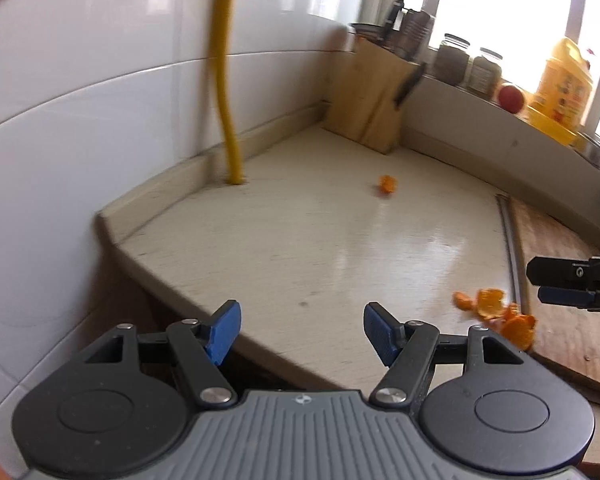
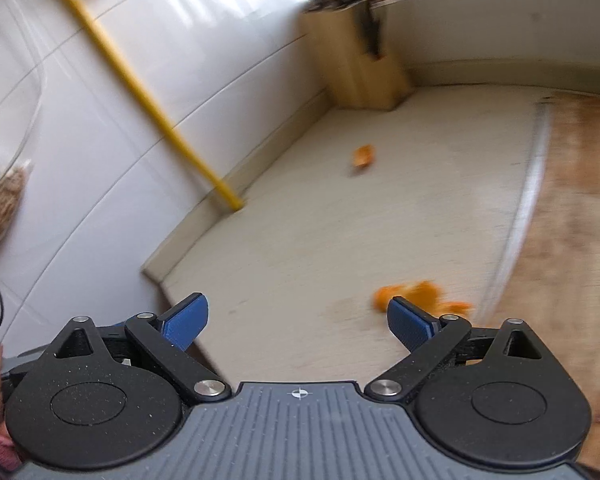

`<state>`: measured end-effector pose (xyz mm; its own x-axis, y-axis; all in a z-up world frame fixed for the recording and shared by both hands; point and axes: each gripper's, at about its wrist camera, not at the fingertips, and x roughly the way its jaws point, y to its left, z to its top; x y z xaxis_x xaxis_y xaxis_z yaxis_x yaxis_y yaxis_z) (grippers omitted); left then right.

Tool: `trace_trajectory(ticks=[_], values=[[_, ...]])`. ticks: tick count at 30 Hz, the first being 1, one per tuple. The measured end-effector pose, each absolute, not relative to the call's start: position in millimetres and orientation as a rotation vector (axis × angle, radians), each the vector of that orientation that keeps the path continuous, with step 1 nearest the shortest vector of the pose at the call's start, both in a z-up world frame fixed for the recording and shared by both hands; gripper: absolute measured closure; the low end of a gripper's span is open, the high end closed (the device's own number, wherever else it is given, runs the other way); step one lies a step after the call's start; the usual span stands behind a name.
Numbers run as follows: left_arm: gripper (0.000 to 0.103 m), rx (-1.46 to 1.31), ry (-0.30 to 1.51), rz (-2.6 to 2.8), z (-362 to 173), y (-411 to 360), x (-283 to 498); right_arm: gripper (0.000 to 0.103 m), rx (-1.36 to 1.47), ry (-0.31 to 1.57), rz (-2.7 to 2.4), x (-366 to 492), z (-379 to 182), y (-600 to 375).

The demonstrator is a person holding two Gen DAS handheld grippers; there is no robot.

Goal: Collect trash
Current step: 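Move both open tools up from the bin back over the orange peels, then lower the right tool onto the orange peels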

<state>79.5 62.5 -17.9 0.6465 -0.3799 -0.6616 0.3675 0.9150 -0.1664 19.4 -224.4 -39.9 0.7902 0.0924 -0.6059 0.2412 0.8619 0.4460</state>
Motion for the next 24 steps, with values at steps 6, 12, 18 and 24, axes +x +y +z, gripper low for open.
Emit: trace_trajectory(ticks=[6,12,18,24], values=[[0.038,-0.01,0.772,-0.507,-18,29,83,0.004,0.543,0.641,-0.193,-1,-38,-257],[0.038,0.011,0.77,-0.585,-15,-3,82,0.004,0.435,0.644,-0.206,-11,-39,-265],[0.038,-0.029,0.792,-0.569,-18,-8,85,0.011,0.158,0.735,-0.083,2,-50,-240],[0.038,-0.066,0.83,-0.525,-25,-13,83,0.034,0.024,0.831,0.013,22,-63,-234]])
